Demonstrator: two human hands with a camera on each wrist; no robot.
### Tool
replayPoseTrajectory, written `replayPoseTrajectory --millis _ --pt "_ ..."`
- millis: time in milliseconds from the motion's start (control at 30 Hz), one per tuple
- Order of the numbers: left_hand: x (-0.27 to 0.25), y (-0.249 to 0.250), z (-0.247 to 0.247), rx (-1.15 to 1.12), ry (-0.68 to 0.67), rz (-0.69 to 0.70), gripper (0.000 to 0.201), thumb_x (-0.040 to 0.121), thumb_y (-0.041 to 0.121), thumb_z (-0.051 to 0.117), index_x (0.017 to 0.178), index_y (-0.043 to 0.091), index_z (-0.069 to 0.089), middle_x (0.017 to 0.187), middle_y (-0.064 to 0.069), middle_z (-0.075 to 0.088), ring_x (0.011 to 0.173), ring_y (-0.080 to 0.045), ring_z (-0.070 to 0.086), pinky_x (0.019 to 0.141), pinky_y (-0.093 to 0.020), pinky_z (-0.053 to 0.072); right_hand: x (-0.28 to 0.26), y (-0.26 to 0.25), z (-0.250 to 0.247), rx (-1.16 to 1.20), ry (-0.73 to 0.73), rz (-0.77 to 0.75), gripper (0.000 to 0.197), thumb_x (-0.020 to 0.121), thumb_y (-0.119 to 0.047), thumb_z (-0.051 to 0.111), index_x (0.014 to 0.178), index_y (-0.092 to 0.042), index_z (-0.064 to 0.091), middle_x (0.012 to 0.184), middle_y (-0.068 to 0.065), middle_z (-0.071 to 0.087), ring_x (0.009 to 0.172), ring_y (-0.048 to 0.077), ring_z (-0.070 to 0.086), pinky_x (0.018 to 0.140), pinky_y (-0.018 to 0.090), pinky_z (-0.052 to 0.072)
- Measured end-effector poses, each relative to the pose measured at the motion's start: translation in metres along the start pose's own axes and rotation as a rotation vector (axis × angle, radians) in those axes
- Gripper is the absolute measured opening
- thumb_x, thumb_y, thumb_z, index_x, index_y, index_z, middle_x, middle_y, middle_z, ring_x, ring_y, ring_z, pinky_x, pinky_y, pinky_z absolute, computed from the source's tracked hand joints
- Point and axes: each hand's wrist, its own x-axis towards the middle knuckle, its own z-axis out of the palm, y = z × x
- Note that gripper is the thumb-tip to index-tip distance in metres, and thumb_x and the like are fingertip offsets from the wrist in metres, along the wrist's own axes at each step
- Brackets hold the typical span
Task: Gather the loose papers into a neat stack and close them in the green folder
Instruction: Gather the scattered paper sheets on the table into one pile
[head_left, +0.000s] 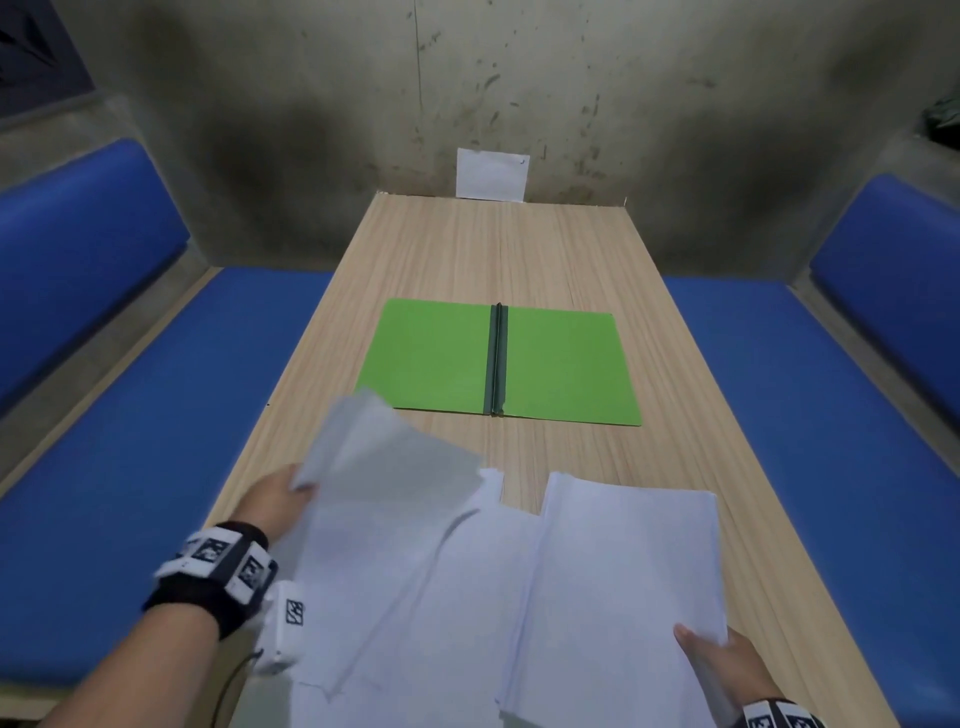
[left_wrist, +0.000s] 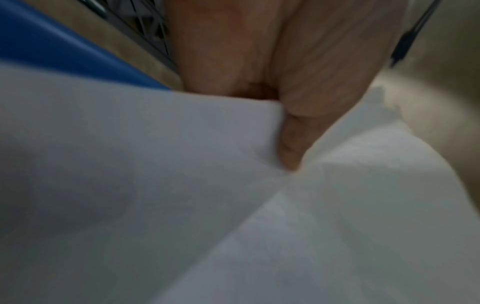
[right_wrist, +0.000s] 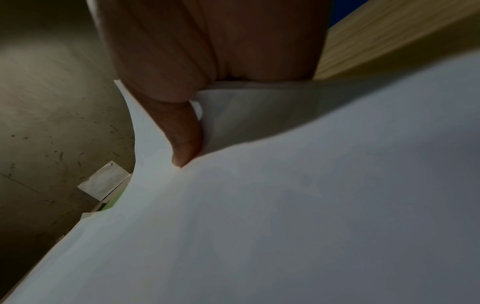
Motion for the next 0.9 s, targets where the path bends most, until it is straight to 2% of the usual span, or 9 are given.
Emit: replayPoseTrajectory --millis 133,267,433,500,533,600,667,733,900 --pt "0.018 0.0 -0.062 -0.225 0.281 -0.068 0.039 0.092 0.016 0.049 0.123 -0.007 0.05 0.13 -0.03 0.052 0.12 -0.043 0.048 0.1 -0.046 0.037 -0.002 -0.001 0.001 0.01 -0.006 0.003 0.043 0.08 -0.009 0.068 0.118 0.009 0.057 0.122 0.029 0.059 0.103 0.033 0.058 0.1 0.043 0.04" --pt "0.023 -0.001 -0.098 -0.46 0.399 -0.09 0.043 0.09 0.023 0.052 0.119 -0.008 0.052 0.123 -0.029 0.056 0.11 -0.041 0.055 0.095 -0.047 0.041 -0.003 -0.004 0.0 0.009 -0.003 0.007 0.042 0.082 -0.007 0.065 0.119 0.01 0.056 0.122 0.029 0.058 0.098 0.03 0.056 0.096 0.039 0.039" --pt "0.016 0.016 -0.084 -0.761 0.094 -0.032 0.041 0.089 0.026 0.056 0.119 -0.003 0.053 0.105 -0.02 0.062 0.079 -0.032 0.058 0.072 -0.035 0.054 -0.006 -0.006 0.0 -0.006 0.006 0.004 0.043 0.082 -0.007 0.066 0.12 0.01 0.055 0.124 0.03 0.057 0.115 0.039 0.055 0.098 0.04 0.038" --pt "0.015 0.024 -0.063 -0.625 -0.092 -0.01 0.049 0.084 0.033 0.062 0.119 0.0 0.055 0.112 -0.017 0.063 0.094 -0.032 0.062 0.089 -0.038 0.051 -0.008 -0.008 0.001 -0.012 0.01 -0.002 0.044 0.082 -0.007 0.065 0.121 0.009 0.054 0.126 0.029 0.056 0.117 0.039 0.053 0.1 0.041 0.037" --pt "0.013 0.028 -0.05 -0.548 -0.184 -0.002 0.054 0.079 0.038 0.068 0.119 0.004 0.056 0.116 -0.011 0.064 0.096 -0.026 0.066 0.094 -0.035 0.05 -0.009 -0.008 0.001 -0.012 0.009 -0.005 0.045 0.082 -0.007 0.065 0.122 0.009 0.053 0.127 0.029 0.055 0.118 0.038 0.053 0.101 0.041 0.037" --pt "0.007 0.031 -0.017 -0.405 -0.35 -0.022 0.059 0.065 0.046 0.078 0.106 0.008 0.061 0.109 -0.001 0.067 0.077 -0.007 0.071 0.08 -0.02 0.054 -0.011 -0.009 0.0 0.002 0.004 -0.01 0.045 0.082 -0.005 0.065 0.123 0.01 0.052 0.128 0.029 0.054 0.115 0.037 0.054 0.098 0.038 0.038" --pt "0.001 0.032 0.026 -0.177 -0.471 -0.034 0.061 0.071 0.043 0.074 0.115 0.005 0.06 0.113 -0.009 0.068 0.09 -0.018 0.07 0.082 -0.025 0.051 -0.015 -0.012 -0.001 0.006 -0.007 -0.008 0.044 0.082 -0.006 0.066 0.122 0.009 0.053 0.127 0.029 0.055 0.101 0.03 0.054 0.089 0.034 0.038" --pt "-0.01 0.032 0.063 0.017 -0.474 -0.05 0.052 0.083 0.037 0.063 0.124 0.007 0.055 0.119 -0.012 0.063 0.103 -0.027 0.062 0.085 -0.029 0.047 -0.017 -0.014 -0.002 0.007 -0.012 -0.009 0.044 0.082 -0.006 0.065 0.122 0.008 0.054 0.127 0.029 0.055 0.094 0.023 0.049 0.085 0.032 0.037" --pt "-0.028 0.039 0.102 0.055 -0.388 -0.062 0.034 0.082 0.028 0.061 0.11 0.011 0.056 0.104 -0.008 0.053 0.083 -0.024 0.054 0.072 -0.027 0.045 -0.019 -0.018 -0.002 -0.001 -0.006 -0.006 0.042 0.083 -0.003 0.063 0.122 0.011 0.053 0.129 0.031 0.053 0.096 0.025 0.051 0.087 0.034 0.035"
